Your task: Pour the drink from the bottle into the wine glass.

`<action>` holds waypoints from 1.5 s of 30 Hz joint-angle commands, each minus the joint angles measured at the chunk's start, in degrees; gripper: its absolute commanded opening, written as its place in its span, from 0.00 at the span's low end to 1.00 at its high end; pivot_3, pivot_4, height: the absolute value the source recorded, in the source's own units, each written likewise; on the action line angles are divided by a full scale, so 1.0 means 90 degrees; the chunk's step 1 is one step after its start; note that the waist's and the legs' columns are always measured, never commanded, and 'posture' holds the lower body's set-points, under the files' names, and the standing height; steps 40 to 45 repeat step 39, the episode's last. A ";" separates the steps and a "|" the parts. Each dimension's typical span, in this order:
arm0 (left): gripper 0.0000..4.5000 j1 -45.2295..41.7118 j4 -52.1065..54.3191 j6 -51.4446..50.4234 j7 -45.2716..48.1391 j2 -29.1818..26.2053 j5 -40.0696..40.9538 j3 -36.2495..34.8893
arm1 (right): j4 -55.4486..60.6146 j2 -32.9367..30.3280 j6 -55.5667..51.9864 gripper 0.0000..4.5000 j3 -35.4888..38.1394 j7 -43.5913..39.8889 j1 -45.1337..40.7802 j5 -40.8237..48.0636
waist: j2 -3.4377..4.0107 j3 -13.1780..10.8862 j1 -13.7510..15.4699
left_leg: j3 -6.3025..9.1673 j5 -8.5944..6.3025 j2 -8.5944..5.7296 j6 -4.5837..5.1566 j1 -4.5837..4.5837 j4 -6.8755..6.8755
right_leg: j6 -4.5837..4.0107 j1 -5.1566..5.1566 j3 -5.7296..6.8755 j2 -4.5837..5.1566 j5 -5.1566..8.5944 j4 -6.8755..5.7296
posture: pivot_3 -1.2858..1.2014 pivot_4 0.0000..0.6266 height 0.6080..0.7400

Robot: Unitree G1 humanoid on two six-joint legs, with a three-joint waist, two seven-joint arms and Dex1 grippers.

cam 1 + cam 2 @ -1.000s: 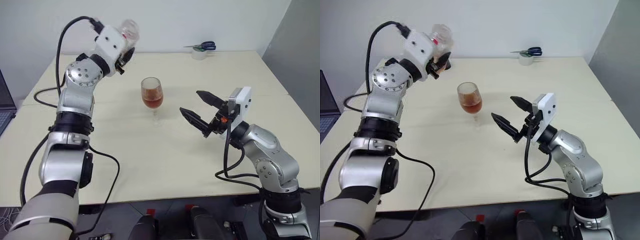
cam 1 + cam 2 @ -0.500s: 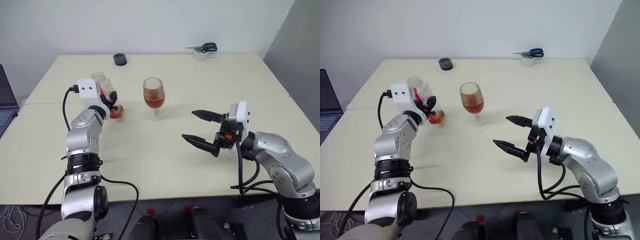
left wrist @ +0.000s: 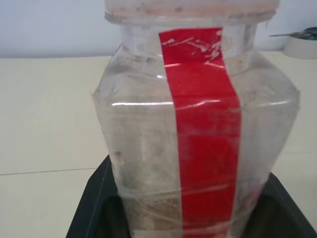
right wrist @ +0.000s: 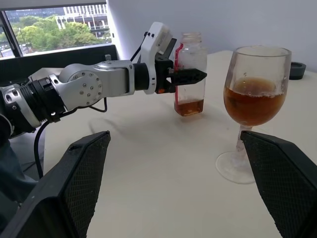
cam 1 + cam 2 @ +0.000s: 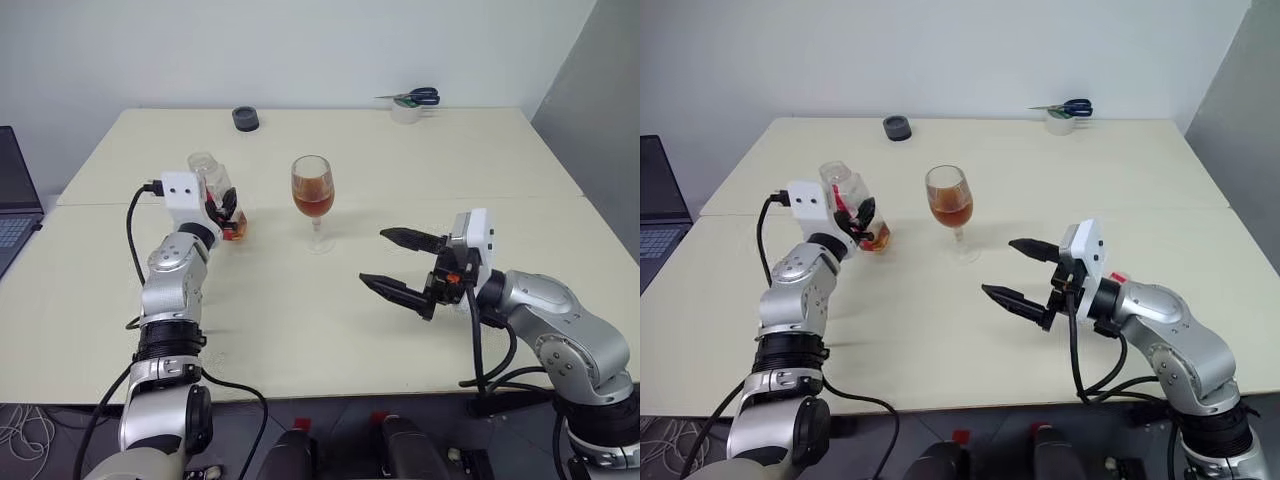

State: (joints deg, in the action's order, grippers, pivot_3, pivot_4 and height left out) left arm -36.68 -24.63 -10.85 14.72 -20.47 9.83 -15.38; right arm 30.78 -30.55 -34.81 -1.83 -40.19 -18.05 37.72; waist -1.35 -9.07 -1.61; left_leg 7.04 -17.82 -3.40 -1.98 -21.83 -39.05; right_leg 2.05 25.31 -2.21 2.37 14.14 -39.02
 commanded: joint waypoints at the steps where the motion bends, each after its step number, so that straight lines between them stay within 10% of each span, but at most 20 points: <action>1: 0.40 -0.0010 0.0018 0.0360 0.0047 -0.0026 0.0016 0.0020 | 0.0218 0.0061 0.0066 1.00 0.0107 0.0088 -0.0097 0.0071 | 0.0000 0.0000 0.0000 | 0.0000 0.0000 0.0000 0.0000 0.0000 0.0000 | 0.0000 0.0000 0.0000 0.0000 0.0000 0.0000 | 0.52 0.24 1.00; 15: 0.40 0.0029 -0.0261 0.0362 0.0042 0.0060 0.0153 0.0029 | 0.0174 0.0069 0.0127 1.00 0.0098 0.0108 -0.0123 0.0047 | -0.0001 0.0001 0.0001 | 0.0001 0.0000 0.0000 0.0000 0.0000 0.0000 | 0.0000 -0.0001 0.0001 0.0000 0.0000 0.0000 | 0.52 0.24 1.00; 23: 0.98 0.0011 -0.0340 0.0390 0.0088 0.0035 0.0226 0.0025 | 0.0151 0.0103 0.0159 1.00 0.0094 0.0117 -0.0128 0.0039 | -0.0001 0.0001 0.0001 | 0.0000 0.0000 0.0000 0.0000 0.0001 0.0000 | 0.0000 -0.0001 0.0000 0.0000 0.0000 0.0000 | 0.52 0.24 1.00; 45: 0.99 0.1585 0.2352 -0.1180 -0.0043 -0.0032 0.0322 0.0147 | 0.0425 0.0130 0.0258 1.00 0.0218 0.1016 0.1008 -0.0650 | -0.0002 0.0001 0.0005 | 0.0002 0.0000 0.0002 0.0000 0.0001 0.0003 | 0.0000 -0.0002 -0.0008 0.0001 0.0000 0.0002 | 0.52 0.24 1.00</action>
